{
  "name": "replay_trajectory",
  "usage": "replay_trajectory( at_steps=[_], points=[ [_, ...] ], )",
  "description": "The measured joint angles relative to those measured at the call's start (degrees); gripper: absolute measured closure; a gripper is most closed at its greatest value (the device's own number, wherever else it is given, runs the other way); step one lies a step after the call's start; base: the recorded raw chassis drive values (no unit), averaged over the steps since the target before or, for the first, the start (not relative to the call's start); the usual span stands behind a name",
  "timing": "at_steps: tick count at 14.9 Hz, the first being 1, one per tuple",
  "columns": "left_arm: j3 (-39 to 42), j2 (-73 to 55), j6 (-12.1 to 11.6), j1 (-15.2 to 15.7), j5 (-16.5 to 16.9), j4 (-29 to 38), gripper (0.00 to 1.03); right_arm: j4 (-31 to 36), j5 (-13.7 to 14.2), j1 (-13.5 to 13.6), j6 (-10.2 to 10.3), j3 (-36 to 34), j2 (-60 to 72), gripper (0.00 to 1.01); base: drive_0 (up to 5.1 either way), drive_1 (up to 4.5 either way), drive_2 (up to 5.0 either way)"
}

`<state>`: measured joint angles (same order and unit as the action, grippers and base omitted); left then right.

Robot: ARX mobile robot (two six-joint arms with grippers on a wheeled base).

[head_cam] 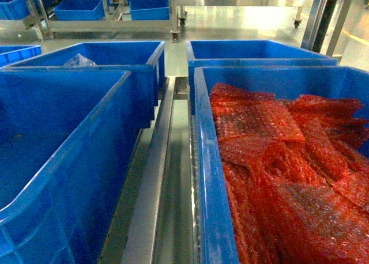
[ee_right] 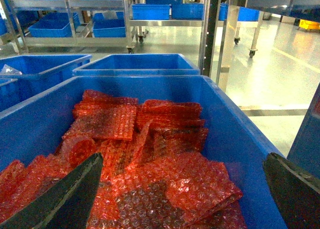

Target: Pick blue part to blue bin on bottom shelf

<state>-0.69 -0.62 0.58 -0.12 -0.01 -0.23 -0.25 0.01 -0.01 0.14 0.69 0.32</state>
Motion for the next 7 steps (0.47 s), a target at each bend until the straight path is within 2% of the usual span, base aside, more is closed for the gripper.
replay_trajectory(
  at_steps=[7],
  points=[
    [0.0, 0.0, 0.0, 0.0, -0.02, 0.0, 0.05, 0.0, 0.0, 0.0, 0.0, 0.0, 0.0, 0.03, 0.0, 0.0, 0.0]
  ],
)
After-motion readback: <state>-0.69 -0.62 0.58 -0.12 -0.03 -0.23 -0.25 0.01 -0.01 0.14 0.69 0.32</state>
